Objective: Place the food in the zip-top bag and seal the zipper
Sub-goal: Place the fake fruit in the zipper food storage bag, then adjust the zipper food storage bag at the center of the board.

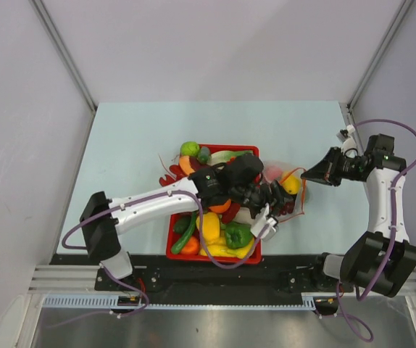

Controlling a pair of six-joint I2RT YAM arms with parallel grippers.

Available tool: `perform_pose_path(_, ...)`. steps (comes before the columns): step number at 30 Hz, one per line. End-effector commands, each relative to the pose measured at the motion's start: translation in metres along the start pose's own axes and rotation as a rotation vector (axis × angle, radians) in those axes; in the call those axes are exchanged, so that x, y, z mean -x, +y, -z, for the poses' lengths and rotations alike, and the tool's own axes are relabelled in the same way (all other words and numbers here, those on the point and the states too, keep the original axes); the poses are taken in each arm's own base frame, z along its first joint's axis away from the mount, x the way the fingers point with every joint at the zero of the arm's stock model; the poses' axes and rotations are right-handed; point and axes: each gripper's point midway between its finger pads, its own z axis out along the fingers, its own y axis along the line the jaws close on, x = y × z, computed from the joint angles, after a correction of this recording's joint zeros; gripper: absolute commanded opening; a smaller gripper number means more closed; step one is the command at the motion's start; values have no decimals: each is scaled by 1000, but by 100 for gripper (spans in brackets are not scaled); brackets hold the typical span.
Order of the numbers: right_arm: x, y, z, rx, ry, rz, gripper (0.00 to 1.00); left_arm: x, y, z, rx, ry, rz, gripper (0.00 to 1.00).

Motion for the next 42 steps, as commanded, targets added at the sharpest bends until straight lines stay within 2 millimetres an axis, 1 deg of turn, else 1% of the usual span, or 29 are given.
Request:
perform_pose_path(1, 16, 6, 4, 2, -47, 19, 0, 2, -53, -14, -138, 130, 278, 60)
perform_pose_path(2, 16, 6, 4, 2, -47, 19, 0, 5, -55, -19, -130, 133, 286, 60)
perform_pose_path(3, 16, 6, 4, 2, -48, 21, 0, -4, -71, -23, -131, 179, 343, 60)
perform_pose_path(5, 15, 6, 4, 2, -49, 20, 0, -7, -72, -31, -84, 192, 340, 61)
perform_pose_path(6, 15, 6, 4, 4, -48, 20, 0, -18, -82, -32, -78, 242, 354, 61)
perform_pose_path(7, 15, 6, 4, 4, -48, 21, 0, -25, -87, -37, -72, 268, 358, 61)
perform_pose_path(11, 14, 6, 4, 4, -48, 23, 0, -43, -80, -48, -6, 322, 380, 64)
perform_pose_path(15, 14, 6, 4, 5, -49, 27, 0, -48, -69, -53, 52, 325, 403, 67)
perform_pose_path(16, 13, 6, 4, 5, -47, 23, 0, -49, -68, -54, 55, 327, 405, 67)
perform_pose_path(18, 13, 6, 4, 4, -49, 29, 0, -54, -73, -60, 35, 339, 423, 65)
perform_pose_path(21, 14, 6, 5, 0, -52, 34, 0, -64, -81, -67, 3, 373, 431, 59)
perform_pose_path(23, 13, 5, 5, -2, -49, 30, 0, -69, -89, -68, -29, 397, 443, 51)
perform_pose_path(24, 13, 5, 5, -2, -50, 32, 0, -70, -88, -71, -37, 400, 441, 49)
perform_pose_path(25, 13, 5, 5, -4, -50, 34, 0, -71, -90, -71, -51, 406, 445, 42)
perform_pose_path(26, 13, 5, 6, -6, -52, 33, 0, -71, -94, -71, -67, 413, 448, 38)
perform_pose_path(27, 14, 6, 6, -4, -52, 33, 0, -72, -91, -70, -71, 416, 433, 36)
perform_pose_path(28, 13, 7, 7, -1, -51, 28, 0, -71, -89, -69, -73, 420, 430, 20)
perform_pose_path(29, 13, 6, 7, -2, -51, 49, 0, -69, -89, -68, -81, 422, 430, 10)
perform_pose_path(30, 13, 6, 8, -2, -51, 55, 0, -66, -77, -65, -58, 418, 425, 3)
perform_pose_path(31, 12, 7, 9, 0, -45, 53, 0, -60, -68, -58, -49, 413, 424, 0)
perform_pose_path(32, 14, 9, 12, -1, -50, 92, 0, -53, -56, -53, -28, 401, 417, 0)
perform_pose_path(33, 14, 10, 13, 0, -45, 112, 0, -42, -36, -47, 9, 378, 401, 0)
perform_pose_path(34, 11, 11, 15, -9, -29, 112, 0, -36, -22, -39, 41, 365, 392, 0)
perform_pose_path(35, 16, 16, 20, -19, -36, 161, 0, -21, 1, -23, 98, 341, 368, 0)
perform_pose_path(36, 14, 13, 23, -48, -18, 195, 0, -12, 20, -14, 143, 321, 350, 0)
perform_pose_path(38, 20, 17, 31, -79, -22, 264, 0, -2, 51, 12, 220, 305, 306, 0)
perform_pose_path(39, 17, 17, 33, -88, -7, 296, 0, 3, 64, 21, 251, 299, 286, 0)
perform_pose_path(41, 15, 17, 37, -118, 3, 340, 0, -2, 75, 38, 271, 317, 252, 0)
perform_pose_path(42, 12, 19, 38, -123, 16, 358, 0, 1, 81, 46, 284, 317, 232, 0)
